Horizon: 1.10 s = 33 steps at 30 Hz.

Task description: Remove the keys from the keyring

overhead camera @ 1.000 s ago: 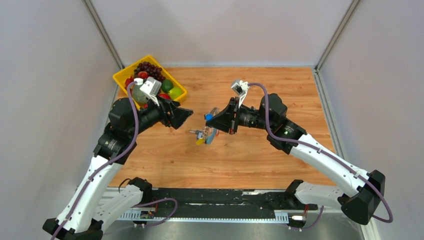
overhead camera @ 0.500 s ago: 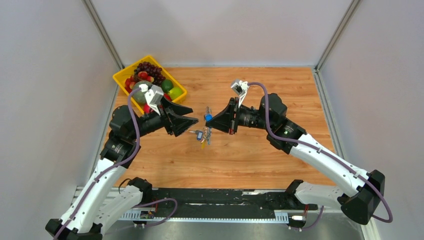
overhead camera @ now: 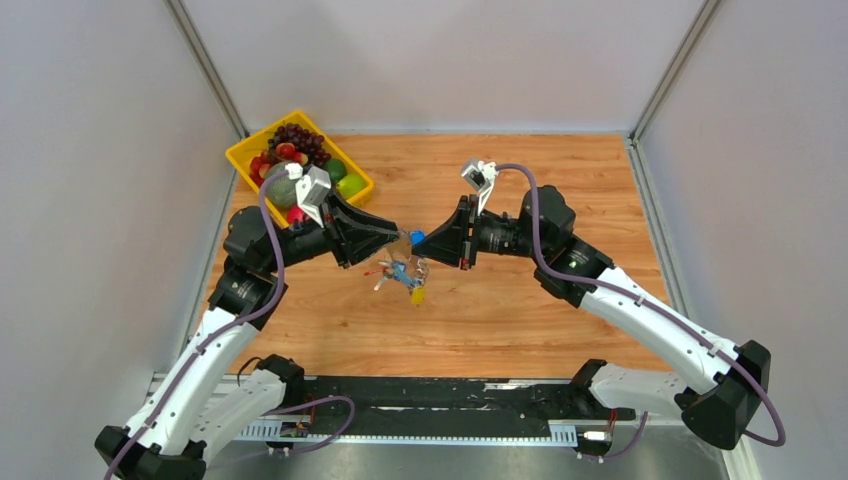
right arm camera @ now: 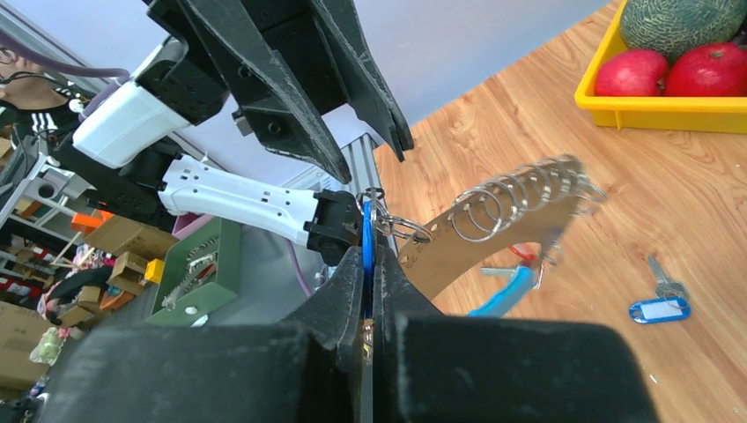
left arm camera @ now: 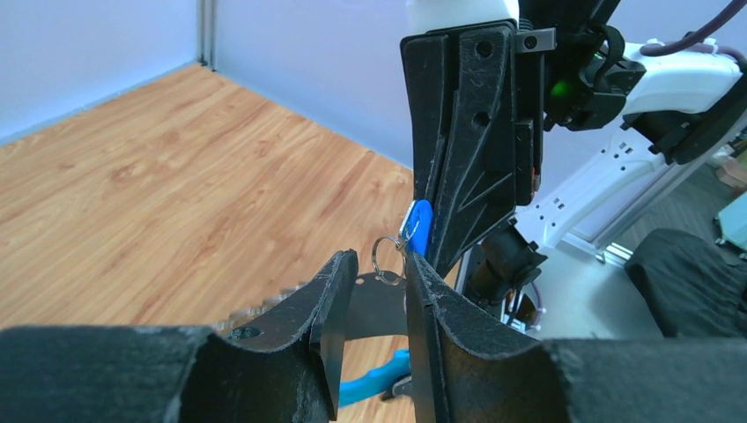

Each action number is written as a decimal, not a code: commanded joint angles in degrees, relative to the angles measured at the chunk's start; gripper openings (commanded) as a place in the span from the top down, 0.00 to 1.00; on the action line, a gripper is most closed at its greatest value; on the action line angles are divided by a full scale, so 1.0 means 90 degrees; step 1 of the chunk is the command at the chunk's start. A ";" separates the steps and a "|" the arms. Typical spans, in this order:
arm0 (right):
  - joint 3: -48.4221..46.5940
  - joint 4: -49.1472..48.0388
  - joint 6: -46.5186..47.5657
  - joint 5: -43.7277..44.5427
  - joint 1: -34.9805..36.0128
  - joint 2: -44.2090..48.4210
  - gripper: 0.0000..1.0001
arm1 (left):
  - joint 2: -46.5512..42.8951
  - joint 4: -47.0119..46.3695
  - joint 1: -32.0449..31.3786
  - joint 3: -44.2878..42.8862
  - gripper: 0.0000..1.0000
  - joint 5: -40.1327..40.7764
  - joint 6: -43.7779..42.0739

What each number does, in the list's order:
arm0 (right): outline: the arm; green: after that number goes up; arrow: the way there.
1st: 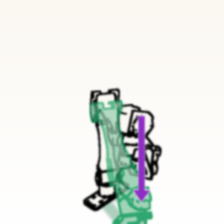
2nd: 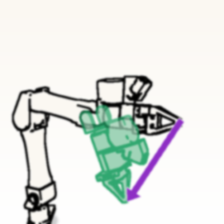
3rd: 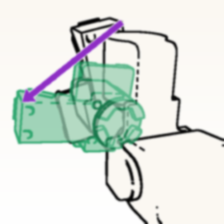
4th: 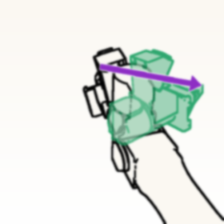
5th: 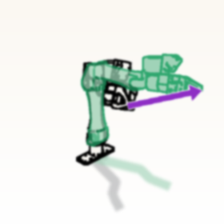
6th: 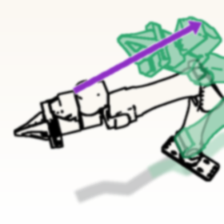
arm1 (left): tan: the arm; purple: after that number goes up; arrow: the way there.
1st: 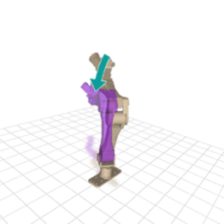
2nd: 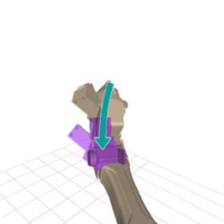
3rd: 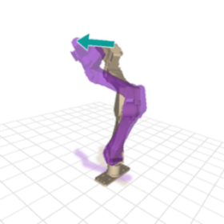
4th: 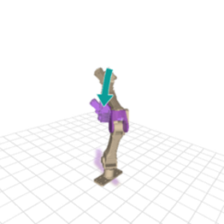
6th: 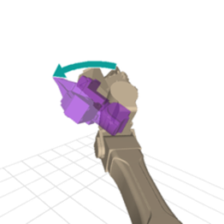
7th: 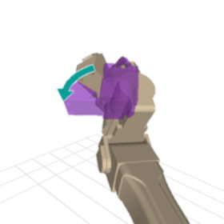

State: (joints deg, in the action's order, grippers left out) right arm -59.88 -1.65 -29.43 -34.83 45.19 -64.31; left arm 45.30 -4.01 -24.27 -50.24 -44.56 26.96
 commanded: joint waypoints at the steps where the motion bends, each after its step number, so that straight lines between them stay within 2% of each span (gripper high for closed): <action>1: -0.0427 -0.0305 -0.0135 -0.0263 -0.0007 0.0135 1.00 | -0.0011 -0.0937 0.0022 0.0122 0.62 -0.0543 0.0354; 9: -0.0525 -0.0305 -0.0225 -0.0347 -0.0003 0.0115 1.00 | 0.0021 -0.1214 0.0005 0.0320 0.60 -0.0690 0.0387; 14: -0.0628 -0.0305 -0.0274 -0.0387 -0.0003 0.0059 1.00 | -0.0028 -0.1524 -0.0077 0.0582 0.62 -0.0703 0.0218; 25: -0.0674 -0.0315 -0.0357 -0.0459 -0.0006 -0.0051 1.00 | -0.0269 -0.1632 -0.0351 0.0740 0.61 -0.0079 -0.0376; 28: -0.0643 -0.0311 -0.0300 -0.0377 -0.0010 -0.0047 1.00 | -0.0284 -0.1371 -0.0360 0.0645 0.60 0.0110 -0.0432; 30: -0.0550 -0.0282 -0.0220 -0.0222 -0.0005 -0.0010 1.00 | -0.0316 -0.0924 -0.0360 0.0523 0.55 0.0565 -0.0432; 33: -0.0378 -0.0193 -0.0351 0.0276 -0.0014 0.0017 1.00 | -0.0303 -0.0039 -0.0361 0.0178 0.39 0.1686 -0.0144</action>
State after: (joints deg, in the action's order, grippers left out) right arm -63.00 -1.02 -31.22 -37.12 45.19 -65.28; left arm 43.18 -12.29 -27.35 -43.70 -40.99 24.69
